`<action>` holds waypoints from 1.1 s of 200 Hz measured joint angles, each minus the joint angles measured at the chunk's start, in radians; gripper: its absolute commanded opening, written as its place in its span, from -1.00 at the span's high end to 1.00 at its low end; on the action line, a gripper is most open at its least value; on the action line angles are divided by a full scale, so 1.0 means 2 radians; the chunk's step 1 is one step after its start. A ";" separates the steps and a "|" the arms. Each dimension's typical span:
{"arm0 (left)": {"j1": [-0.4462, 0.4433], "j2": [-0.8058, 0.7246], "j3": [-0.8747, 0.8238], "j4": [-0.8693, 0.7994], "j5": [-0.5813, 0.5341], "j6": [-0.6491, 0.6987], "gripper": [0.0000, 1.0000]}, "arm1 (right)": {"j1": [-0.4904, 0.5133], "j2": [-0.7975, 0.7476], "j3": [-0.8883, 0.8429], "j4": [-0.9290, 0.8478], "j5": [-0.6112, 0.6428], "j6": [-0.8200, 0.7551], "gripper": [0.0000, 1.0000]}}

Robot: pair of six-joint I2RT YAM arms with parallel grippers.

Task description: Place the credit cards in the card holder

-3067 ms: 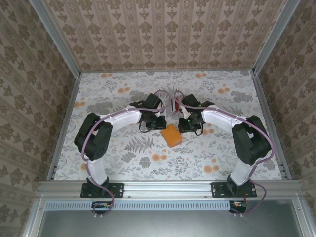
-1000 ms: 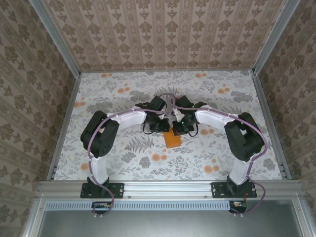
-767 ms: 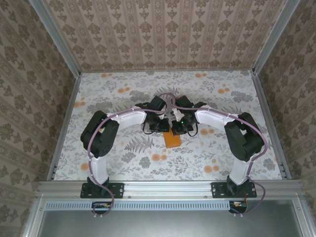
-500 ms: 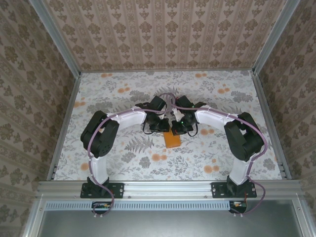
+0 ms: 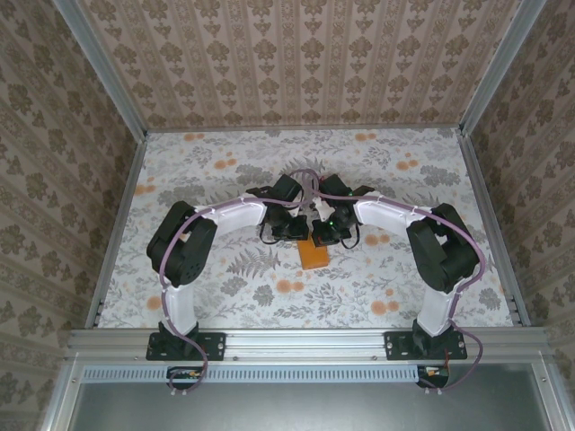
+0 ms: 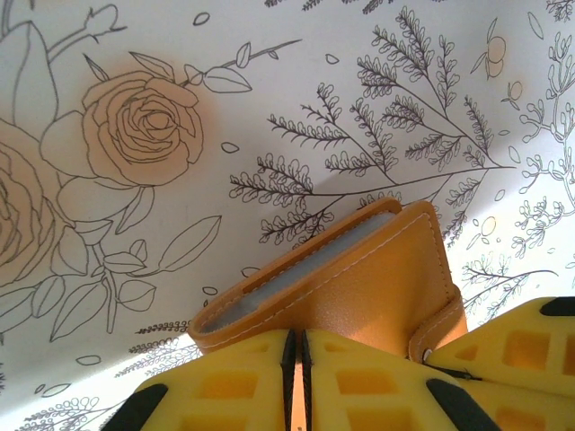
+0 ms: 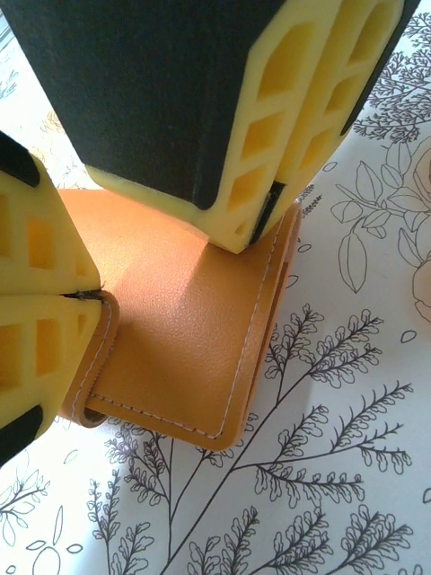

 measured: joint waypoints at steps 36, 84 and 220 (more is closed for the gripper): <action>0.000 0.000 0.000 0.000 0.000 -0.003 0.72 | 0.002 0.000 0.000 -0.001 0.000 -0.002 0.93; 0.000 0.000 -0.001 0.002 0.000 -0.007 0.72 | 0.006 0.001 0.000 -0.006 0.000 -0.011 0.94; 0.000 0.000 -0.004 0.008 0.000 -0.014 0.73 | 0.023 0.006 0.003 -0.008 0.037 -0.010 0.94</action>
